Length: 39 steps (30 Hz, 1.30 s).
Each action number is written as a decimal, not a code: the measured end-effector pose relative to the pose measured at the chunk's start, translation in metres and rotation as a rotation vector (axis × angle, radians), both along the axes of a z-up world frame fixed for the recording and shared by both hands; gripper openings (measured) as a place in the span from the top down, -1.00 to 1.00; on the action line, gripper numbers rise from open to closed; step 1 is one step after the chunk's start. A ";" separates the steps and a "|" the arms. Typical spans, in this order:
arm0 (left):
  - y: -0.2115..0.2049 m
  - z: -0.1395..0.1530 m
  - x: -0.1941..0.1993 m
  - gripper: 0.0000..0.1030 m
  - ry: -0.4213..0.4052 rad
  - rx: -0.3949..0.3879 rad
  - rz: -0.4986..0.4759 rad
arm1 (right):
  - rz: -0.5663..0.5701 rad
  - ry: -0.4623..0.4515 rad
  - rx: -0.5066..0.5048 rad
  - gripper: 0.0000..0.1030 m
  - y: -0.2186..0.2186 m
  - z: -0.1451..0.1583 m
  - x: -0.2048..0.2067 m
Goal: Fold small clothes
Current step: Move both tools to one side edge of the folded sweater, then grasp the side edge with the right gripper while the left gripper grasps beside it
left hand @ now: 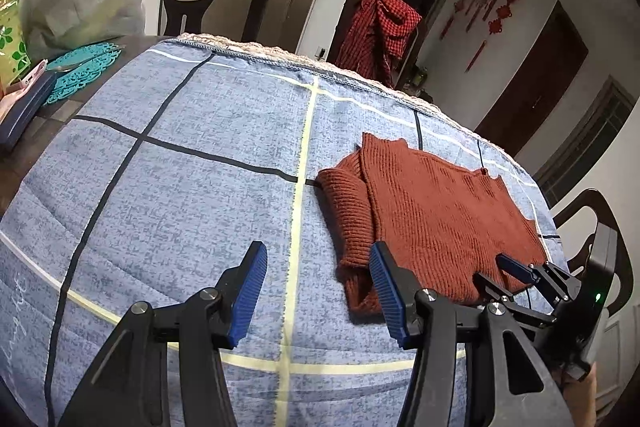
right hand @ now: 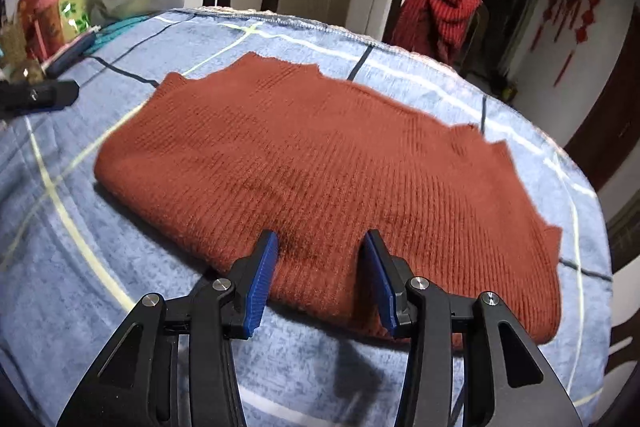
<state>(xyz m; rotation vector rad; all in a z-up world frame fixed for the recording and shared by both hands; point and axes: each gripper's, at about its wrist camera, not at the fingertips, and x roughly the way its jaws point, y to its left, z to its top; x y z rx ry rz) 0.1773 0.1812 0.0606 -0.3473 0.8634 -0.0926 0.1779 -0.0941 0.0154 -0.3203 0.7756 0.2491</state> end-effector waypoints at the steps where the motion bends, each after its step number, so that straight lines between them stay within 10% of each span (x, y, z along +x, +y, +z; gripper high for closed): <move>1: 0.002 0.000 0.000 -0.09 0.002 -0.005 0.002 | -0.003 0.002 -0.004 0.12 0.001 0.002 -0.001; 11: 0.015 -0.002 0.008 -0.14 0.012 -0.022 0.005 | 0.234 0.022 0.208 -0.07 0.045 0.030 -0.019; 24: 0.025 -0.011 0.020 -0.22 0.041 -0.061 -0.014 | 0.356 -0.064 -0.122 -0.09 0.116 -0.009 -0.024; 39: 0.013 -0.024 0.064 -0.36 0.100 -0.179 -0.079 | 0.274 -0.060 -0.060 0.00 0.113 -0.008 -0.016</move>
